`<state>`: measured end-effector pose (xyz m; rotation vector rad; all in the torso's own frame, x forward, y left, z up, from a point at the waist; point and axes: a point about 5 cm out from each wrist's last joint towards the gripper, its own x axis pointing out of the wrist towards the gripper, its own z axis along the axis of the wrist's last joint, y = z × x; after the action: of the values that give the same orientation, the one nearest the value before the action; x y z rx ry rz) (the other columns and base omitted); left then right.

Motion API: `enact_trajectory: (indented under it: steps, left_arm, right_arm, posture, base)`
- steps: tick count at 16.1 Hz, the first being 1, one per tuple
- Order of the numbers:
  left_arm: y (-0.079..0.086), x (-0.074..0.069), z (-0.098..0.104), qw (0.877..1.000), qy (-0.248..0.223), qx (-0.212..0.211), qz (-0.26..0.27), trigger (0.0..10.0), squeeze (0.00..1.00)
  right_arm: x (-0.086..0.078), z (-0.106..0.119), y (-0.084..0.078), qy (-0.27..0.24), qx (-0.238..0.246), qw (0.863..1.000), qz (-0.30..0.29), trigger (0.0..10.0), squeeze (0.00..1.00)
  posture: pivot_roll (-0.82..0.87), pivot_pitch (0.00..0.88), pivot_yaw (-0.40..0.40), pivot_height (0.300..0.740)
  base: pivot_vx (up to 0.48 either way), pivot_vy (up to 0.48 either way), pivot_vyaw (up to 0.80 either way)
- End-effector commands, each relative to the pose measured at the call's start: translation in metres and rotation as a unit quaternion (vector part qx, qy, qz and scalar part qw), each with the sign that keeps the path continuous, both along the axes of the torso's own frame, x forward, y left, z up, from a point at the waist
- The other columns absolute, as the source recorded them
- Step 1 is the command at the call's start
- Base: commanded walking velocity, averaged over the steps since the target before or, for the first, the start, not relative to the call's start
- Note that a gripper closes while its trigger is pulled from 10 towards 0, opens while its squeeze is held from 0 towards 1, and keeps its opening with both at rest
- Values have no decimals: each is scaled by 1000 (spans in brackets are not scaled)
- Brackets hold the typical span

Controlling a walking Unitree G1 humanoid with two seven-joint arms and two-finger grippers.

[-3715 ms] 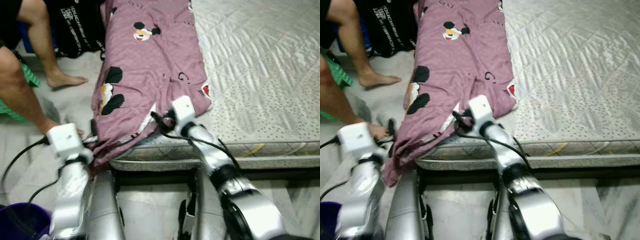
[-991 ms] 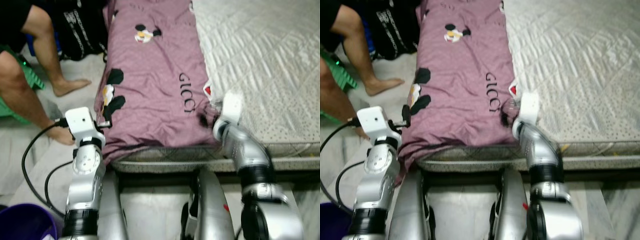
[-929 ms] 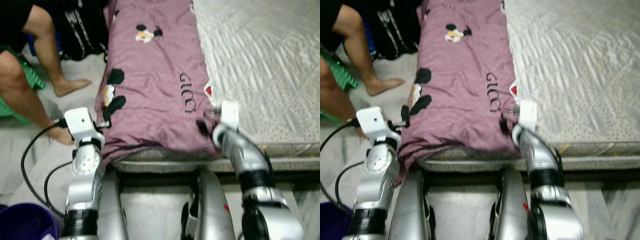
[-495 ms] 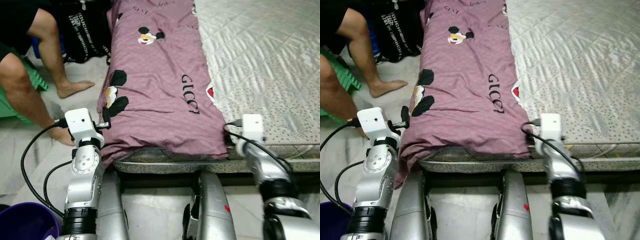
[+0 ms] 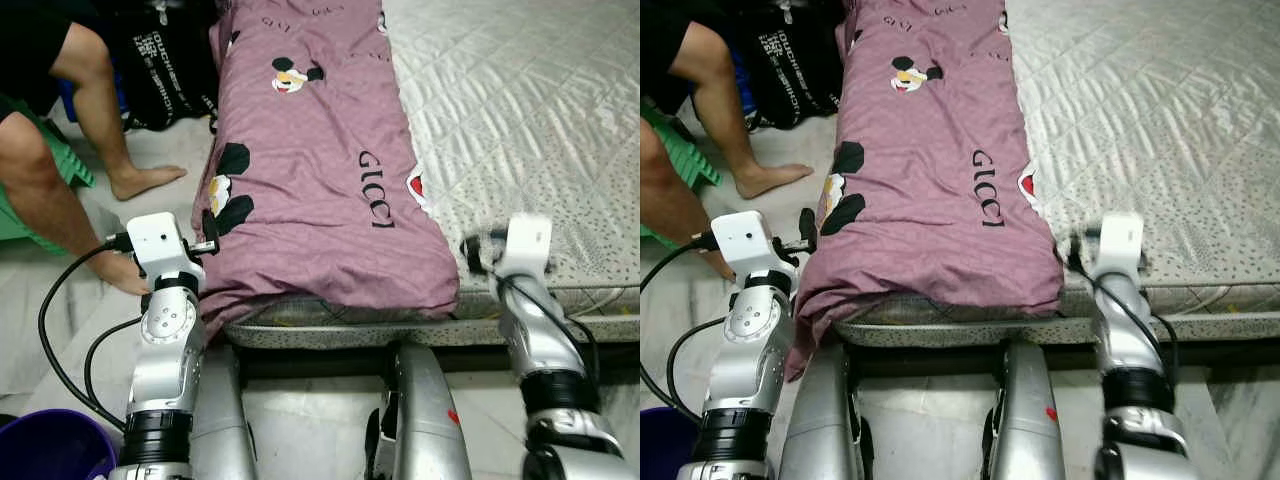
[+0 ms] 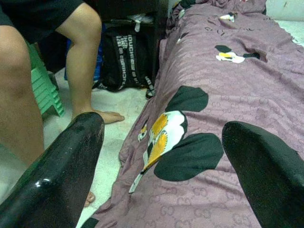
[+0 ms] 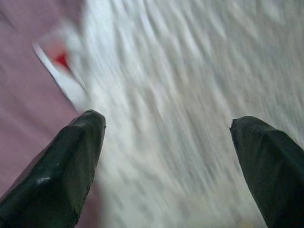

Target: Clean up the room

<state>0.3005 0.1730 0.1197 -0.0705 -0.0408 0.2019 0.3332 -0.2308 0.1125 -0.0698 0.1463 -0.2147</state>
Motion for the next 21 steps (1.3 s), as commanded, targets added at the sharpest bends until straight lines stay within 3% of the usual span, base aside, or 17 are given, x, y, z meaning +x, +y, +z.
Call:
enact_trajectory:
  steps: [1, 2, 3, 5, 6, 7, 8, 15, 17, 19, 21]
  left_arm:
    - [1, 1, 0, 1000, -3, 0, -2, 10000, 0]
    - [1, 1, 1, 1000, -3, 1, -1, 10000, 0]
    - [1, 1, 0, 1000, -3, 1, -1, 10000, 0]
    - [1, 0, 0, 1000, -3, 0, -1, 10000, 0]
    - [1, 0, -1, 1000, -2, 0, -1, 10000, 0]
    - [1, 0, -1, 1000, -2, 0, -1, 10000, 0]
    - [2, 1, -1, 1000, -1, 1, -2, 10000, 0]
    - [4, 7, 1, 1000, -4, 5, -3, 10000, 0]
    - [4, 8, 1, 1000, -5, 6, -3, 10000, 0]
    - [4, 8, 1, 1000, -5, 7, -3, 10000, 0]
    - [7, 9, 1, 1000, -6, 10, -4, 10000, 0]
  right_arm:
    - [6, 23, 12, -61, 5, 998, 31, 10000, 0]
    - [8, 31, 24, -82, 11, 994, 68, 10000, 0]
    - [6, 26, 45, -67, 33, 987, 143, 10000, 0]
    - [-6, 5, 66, -8, 80, 965, 248, 10000, 0]
    - [-21, -20, 73, 75, 63, 943, 319, 10000, 0]
    - [-38, -52, 62, 171, 9, 921, 351, 10000, 0]
    - [-45, -68, 47, 223, -10, 915, 336, 10000, 0]
    - [-23, -58, 9, 212, -70, 952, 208, 10000, 0]
    - [-25, -64, -6, 227, -113, 949, 189, 10000, 0]
    - [-32, -71, -13, 241, -116, 946, 186, 10000, 0]
    - [-50, -84, -25, 269, -120, 938, 183, 10000, 0]
  posture:
    - [12, 75, 23, 549]
    - [12, 74, 22, 549]
    - [12, 74, 22, 549]
    - [14, 80, 20, 549]
    - [14, 80, 20, 549]
    - [12, 82, 22, 549]
    - [11, 80, 24, 549]
    - [12, 50, 28, 549]
    - [13, 37, 29, 549]
    - [13, 31, 31, 549]
    - [5, 26, 33, 549]
  base:
    - [0, 0, 0]
    - [0, 0, 0]
    - [0, 0, 0]
    - [0, 0, 0]
    - [0, 0, 0]
    - [0, 0, 0]
    - [0, 0, 0]
    - [0, 0, 0]
    - [0, 0, 0]
    - [0, 0, 0]
    - [0, 0, 0]
